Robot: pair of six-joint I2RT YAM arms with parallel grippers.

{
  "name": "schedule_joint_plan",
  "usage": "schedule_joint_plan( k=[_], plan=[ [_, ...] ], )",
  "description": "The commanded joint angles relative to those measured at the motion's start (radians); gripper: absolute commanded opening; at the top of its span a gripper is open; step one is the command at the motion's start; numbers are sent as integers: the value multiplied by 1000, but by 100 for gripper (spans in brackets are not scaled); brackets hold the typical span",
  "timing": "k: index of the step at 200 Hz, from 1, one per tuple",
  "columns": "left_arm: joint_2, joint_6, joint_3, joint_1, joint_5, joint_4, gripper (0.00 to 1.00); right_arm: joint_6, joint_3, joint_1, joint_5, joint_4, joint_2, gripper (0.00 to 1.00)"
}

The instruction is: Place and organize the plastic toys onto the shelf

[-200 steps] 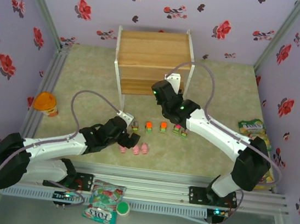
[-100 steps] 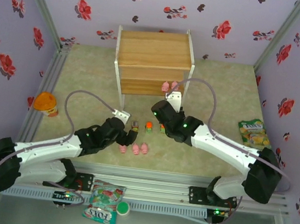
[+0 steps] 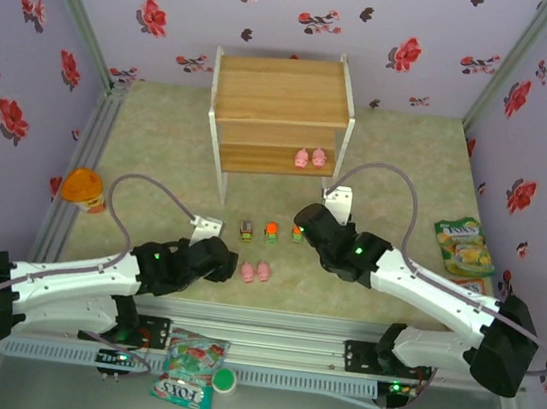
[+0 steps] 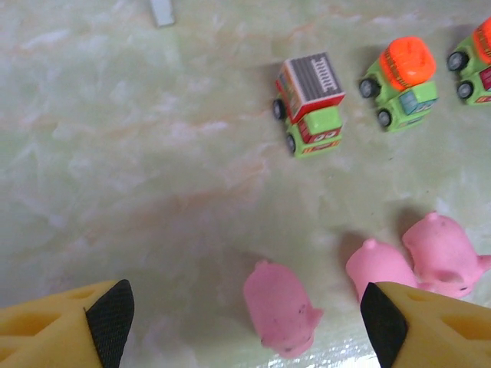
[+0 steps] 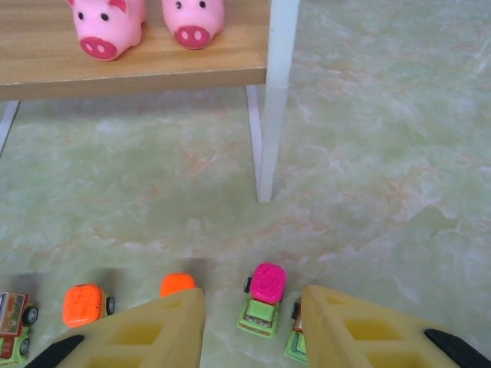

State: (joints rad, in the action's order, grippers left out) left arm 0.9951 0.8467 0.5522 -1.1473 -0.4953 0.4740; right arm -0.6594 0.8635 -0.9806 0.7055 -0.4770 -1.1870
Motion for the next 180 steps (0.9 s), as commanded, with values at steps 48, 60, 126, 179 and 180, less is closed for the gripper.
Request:
schedule_joint_plan(
  k=[48, 60, 126, 179, 180],
  plan=[
    [89, 257, 75, -74, -34, 137, 81, -43, -82, -3, 19, 7, 97, 36],
    [129, 264, 86, -80, -22, 129, 81, -42, -94, -3, 18, 9, 115, 36],
    [213, 322, 110, -101, -1, 130, 80, -33, -124, -3, 16, -1, 191, 36],
    [296, 307, 136, -101, 39, 114, 78, -22, -121, -4, 7, 0, 198, 36],
    [298, 307, 139, -101, 39, 116, 78, -22, -121, -3, 6, 0, 198, 36]
  ],
)
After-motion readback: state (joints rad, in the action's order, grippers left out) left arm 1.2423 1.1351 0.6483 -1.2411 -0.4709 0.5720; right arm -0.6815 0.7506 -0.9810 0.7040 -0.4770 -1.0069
